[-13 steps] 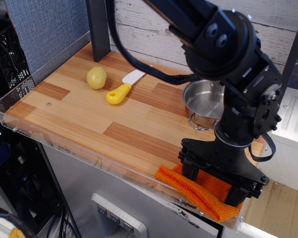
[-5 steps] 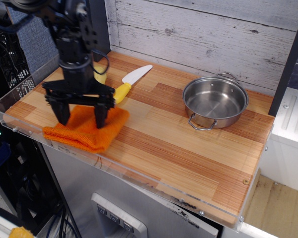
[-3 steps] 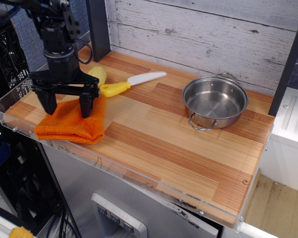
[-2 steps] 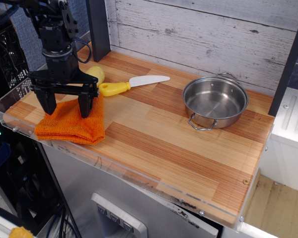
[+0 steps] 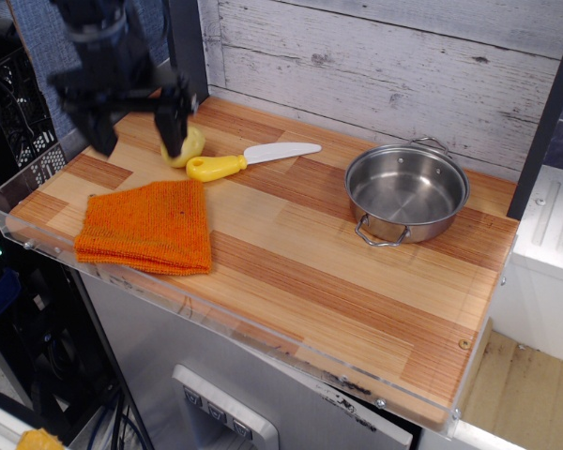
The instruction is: Move the orange cloth and place it below the knife.
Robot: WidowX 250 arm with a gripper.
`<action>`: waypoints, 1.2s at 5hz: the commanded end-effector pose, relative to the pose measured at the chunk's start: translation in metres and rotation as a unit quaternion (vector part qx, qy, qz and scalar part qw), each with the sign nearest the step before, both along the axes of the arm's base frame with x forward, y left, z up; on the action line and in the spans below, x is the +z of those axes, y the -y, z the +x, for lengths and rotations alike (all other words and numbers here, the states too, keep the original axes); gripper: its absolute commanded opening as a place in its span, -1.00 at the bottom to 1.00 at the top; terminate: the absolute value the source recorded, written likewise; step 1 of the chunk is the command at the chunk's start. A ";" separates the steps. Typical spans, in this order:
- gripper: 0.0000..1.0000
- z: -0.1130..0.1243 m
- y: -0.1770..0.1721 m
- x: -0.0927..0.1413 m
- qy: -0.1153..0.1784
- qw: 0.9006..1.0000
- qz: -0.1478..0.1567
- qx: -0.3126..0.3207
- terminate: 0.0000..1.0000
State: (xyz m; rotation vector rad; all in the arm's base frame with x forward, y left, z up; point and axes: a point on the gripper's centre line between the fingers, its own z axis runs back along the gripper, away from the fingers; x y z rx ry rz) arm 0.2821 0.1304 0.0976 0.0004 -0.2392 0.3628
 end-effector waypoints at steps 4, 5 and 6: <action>1.00 0.007 0.031 0.072 0.029 0.985 -0.010 -0.167 -1.00; 1.00 0.007 0.031 0.072 0.029 0.985 -0.010 -0.167 -1.00; 1.00 0.007 0.031 0.072 0.029 0.985 -0.010 -0.167 -1.00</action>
